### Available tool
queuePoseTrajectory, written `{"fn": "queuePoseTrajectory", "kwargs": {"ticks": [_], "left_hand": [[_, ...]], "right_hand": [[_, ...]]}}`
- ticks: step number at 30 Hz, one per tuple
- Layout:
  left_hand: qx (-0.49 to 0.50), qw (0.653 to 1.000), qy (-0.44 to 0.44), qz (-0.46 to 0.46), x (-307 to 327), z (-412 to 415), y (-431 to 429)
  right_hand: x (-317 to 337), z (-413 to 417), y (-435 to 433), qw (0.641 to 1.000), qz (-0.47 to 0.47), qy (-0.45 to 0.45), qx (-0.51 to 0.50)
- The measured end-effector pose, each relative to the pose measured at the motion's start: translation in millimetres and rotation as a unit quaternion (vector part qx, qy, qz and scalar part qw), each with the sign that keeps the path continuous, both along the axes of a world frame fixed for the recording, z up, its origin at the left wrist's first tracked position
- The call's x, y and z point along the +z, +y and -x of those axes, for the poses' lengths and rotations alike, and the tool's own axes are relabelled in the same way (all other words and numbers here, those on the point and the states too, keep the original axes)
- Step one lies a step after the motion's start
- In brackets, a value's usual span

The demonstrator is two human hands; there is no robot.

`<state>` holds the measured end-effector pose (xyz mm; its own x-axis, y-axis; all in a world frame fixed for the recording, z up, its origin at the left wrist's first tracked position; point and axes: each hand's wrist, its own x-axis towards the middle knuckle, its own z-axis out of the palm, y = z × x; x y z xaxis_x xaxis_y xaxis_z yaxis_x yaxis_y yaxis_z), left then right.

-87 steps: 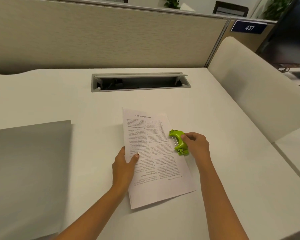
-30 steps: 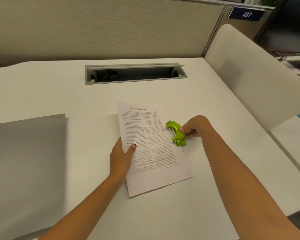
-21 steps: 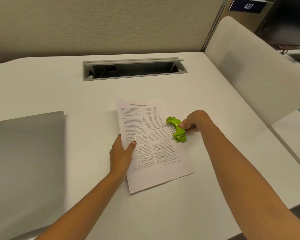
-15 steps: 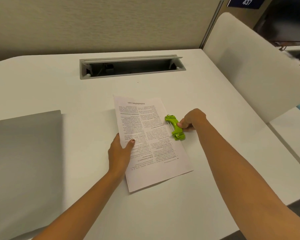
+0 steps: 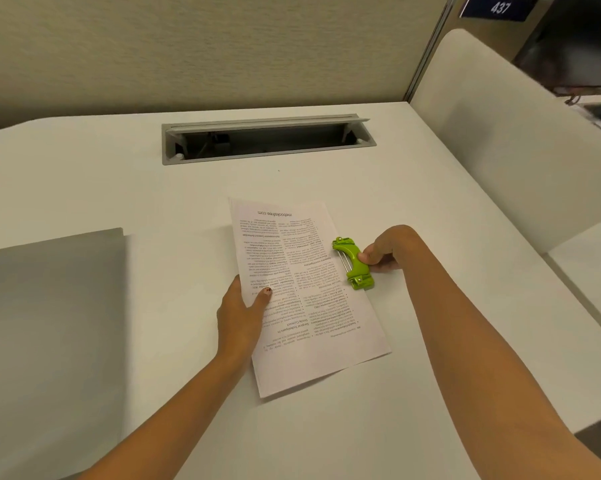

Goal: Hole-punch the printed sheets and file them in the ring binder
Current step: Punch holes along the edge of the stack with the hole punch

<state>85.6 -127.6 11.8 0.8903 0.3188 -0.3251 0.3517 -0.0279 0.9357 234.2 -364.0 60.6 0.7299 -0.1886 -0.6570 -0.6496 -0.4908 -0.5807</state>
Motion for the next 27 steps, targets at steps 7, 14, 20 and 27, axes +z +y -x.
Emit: {"fn": "queuePoseTrajectory", "kwargs": {"ticks": [7,14,20,27], "left_hand": [[-0.004,1.0,0.01,0.029,2,-1,4],[0.021,0.999,0.009,0.038,3,6,13],[0.032,0.998,0.011,0.044,5,17,33],[0.059,0.997,-0.026,0.042,22,27,55]], "right_hand": [[10,2,-3,0.999,-0.033,0.016,0.002],[19,10,9,1.0,0.006,-0.023,0.018],[20,19,18,0.997,0.07,-0.035,0.019],[20,69,58,0.92,0.312,-0.238,0.006]]}}
